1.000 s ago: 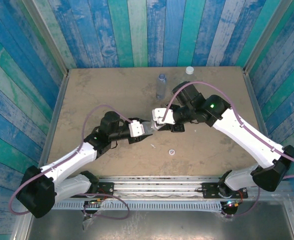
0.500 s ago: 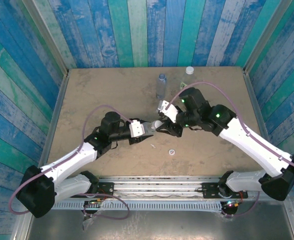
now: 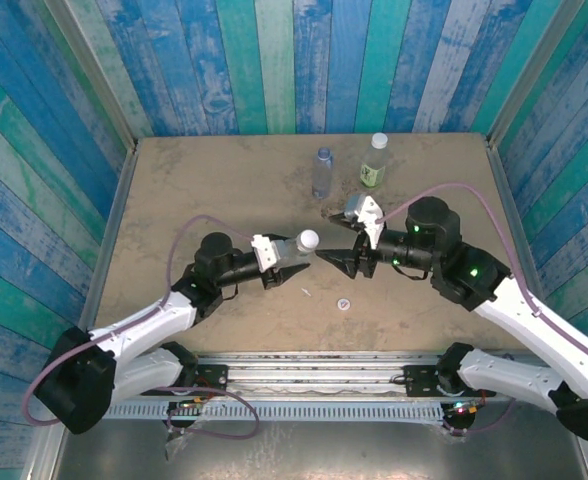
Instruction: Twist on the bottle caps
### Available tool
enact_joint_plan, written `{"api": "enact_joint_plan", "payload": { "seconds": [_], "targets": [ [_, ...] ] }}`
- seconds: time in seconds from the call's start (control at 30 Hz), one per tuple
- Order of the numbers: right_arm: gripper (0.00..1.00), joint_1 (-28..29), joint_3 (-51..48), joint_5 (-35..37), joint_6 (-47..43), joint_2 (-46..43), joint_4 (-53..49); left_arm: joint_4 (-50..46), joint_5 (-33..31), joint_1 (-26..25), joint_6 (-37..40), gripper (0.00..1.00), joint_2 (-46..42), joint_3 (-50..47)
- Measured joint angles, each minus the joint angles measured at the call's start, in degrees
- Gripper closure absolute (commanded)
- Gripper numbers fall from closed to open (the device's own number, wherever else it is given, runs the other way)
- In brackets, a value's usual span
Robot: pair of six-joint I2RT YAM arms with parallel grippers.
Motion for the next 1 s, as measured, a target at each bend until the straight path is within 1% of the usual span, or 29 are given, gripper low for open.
{"api": "enact_joint_plan", "payload": {
  "seconds": [0.13,0.2,0.4,0.6,0.67,0.73,0.87,1.0],
  "targets": [
    [0.24,0.0,-0.44,-1.16,1.6,1.9,4.83,4.83,1.27,0.0,-3.87,0.48,0.59,0.0],
    [0.26,0.0,-0.44,-1.99,1.92,3.32,6.05,5.86,1.77,0.0,-4.66,0.47,0.61,0.0],
    [0.42,0.0,-0.04,-5.01,2.67,7.82,6.95,6.6,2.45,0.0,-5.44,0.48,1.11,0.0],
    [0.55,0.02,0.63,-7.19,2.49,10.08,7.04,6.56,2.82,0.0,-5.42,0.47,1.22,0.0],
    [0.59,-0.02,0.92,-7.32,2.12,10.32,6.97,6.47,2.97,0.0,-5.49,0.46,1.22,0.07],
    [0.61,-0.02,1.03,-7.3,1.38,10.36,6.71,6.23,3.04,0.0,-5.46,0.43,1.22,0.11],
    [0.67,-0.07,1.55,-7.26,0.61,10.58,5.4,5.2,3.32,0.0,-5.09,0.32,1.22,0.35],
    [0.68,0.0,1.86,-7.21,0.04,10.56,4.5,4.17,3.37,0.0,-4.94,0.16,1.22,0.85]
  ]
}}
